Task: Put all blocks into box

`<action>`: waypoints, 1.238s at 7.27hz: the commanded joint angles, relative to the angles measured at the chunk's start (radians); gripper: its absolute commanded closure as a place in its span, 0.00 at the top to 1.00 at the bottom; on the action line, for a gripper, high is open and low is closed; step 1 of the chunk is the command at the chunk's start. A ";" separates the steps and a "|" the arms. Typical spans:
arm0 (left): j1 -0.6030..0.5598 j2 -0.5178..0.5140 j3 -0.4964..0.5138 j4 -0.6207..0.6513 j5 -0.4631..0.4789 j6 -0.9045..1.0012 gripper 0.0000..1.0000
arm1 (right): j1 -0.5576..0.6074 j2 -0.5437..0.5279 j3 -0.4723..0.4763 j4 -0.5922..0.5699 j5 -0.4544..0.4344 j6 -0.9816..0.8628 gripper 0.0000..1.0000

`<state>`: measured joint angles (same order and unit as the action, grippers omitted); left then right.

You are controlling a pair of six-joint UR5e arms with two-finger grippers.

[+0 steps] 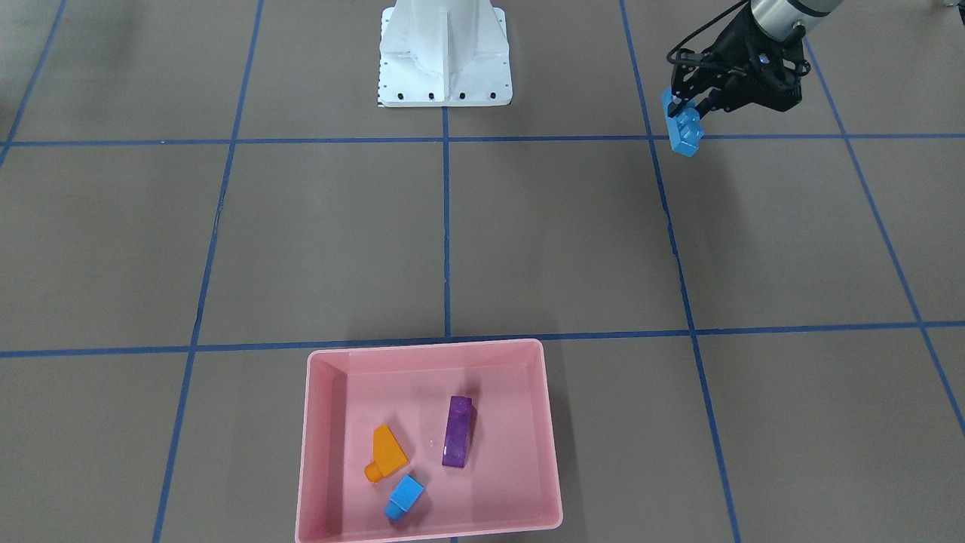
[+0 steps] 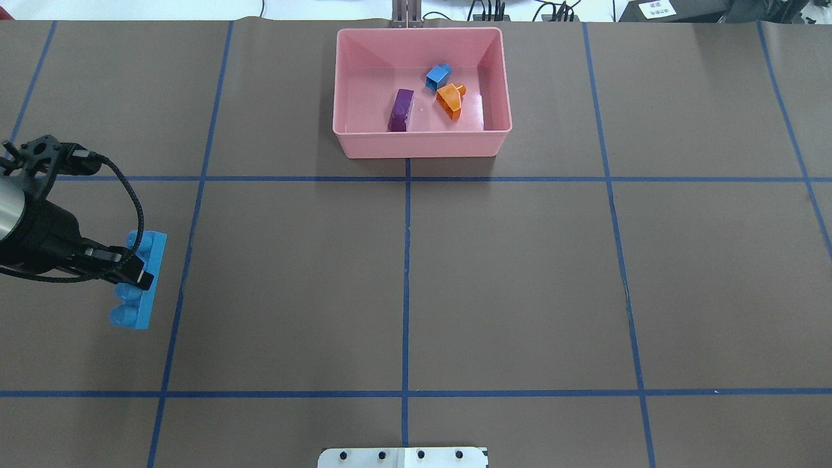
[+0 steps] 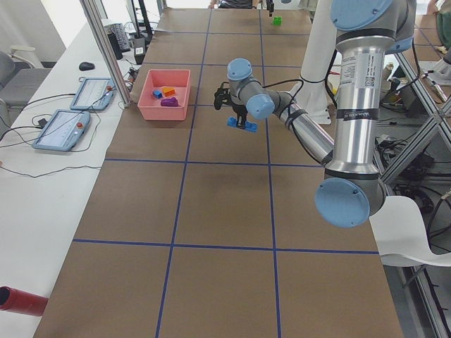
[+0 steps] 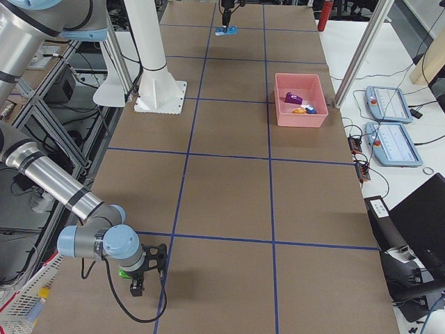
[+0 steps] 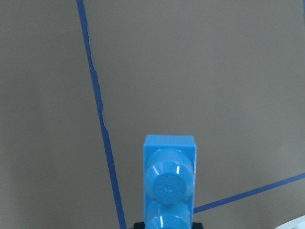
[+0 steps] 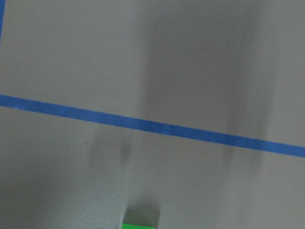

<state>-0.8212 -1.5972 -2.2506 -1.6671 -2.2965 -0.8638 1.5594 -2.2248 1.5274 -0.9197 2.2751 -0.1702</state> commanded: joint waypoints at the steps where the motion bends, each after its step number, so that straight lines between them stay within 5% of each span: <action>1: -0.001 -0.015 0.003 0.009 0.002 0.000 0.00 | -0.001 -0.003 -0.027 0.016 0.020 0.028 1.00; 3: -0.012 -0.021 0.008 0.009 0.003 0.000 0.00 | -0.004 -0.003 -0.056 0.016 0.114 0.028 1.00; 5: -0.019 -0.076 0.047 0.010 0.008 -0.009 0.00 | -0.005 -0.003 -0.079 0.019 0.116 0.023 1.00; 9: -0.101 -0.512 0.363 0.035 0.005 -0.101 0.00 | -0.007 -0.001 -0.111 0.019 0.149 0.021 0.99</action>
<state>-0.9040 -1.9743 -1.9975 -1.6258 -2.2922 -0.9219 1.5535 -2.2271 1.4266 -0.8999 2.4113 -0.1487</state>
